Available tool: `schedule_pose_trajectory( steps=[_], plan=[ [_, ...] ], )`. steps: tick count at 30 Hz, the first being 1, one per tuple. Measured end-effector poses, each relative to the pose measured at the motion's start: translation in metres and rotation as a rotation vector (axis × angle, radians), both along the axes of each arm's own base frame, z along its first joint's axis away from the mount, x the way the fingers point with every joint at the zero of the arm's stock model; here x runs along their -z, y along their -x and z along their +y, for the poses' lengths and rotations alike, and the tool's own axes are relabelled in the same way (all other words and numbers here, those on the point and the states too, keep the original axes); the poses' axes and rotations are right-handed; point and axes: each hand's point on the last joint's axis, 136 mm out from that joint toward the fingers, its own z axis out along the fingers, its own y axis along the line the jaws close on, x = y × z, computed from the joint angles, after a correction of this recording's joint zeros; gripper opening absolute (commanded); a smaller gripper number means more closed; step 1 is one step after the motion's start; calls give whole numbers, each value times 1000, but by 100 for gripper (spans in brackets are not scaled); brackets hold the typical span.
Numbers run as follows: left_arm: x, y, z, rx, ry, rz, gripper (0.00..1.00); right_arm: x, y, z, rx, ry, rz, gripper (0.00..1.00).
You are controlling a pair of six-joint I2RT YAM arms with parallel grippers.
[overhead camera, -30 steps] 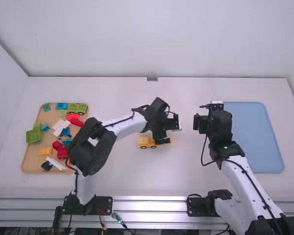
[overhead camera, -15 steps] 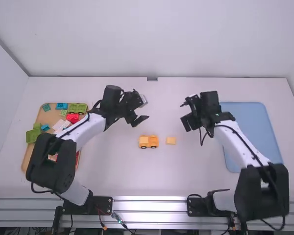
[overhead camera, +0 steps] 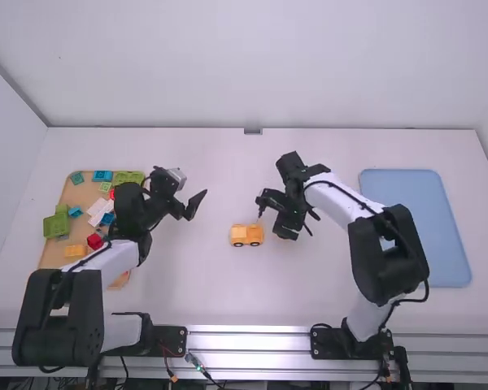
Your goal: Assemble lego blocks to make yellow taxi
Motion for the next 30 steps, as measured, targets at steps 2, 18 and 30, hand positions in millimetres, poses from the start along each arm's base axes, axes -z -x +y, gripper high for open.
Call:
schedule_pose_trajectory(
  steps=[2,18,30],
  plan=[
    [3,2,1,-4,10,13,99,7,5,2,-33,10,23,99],
    [2,1,0,-7,29,20,99,46,19,4,-83,32,136,53],
    [1,4,-4,22,40,23,99,57,15,3,23,31,105,51]
  ],
)
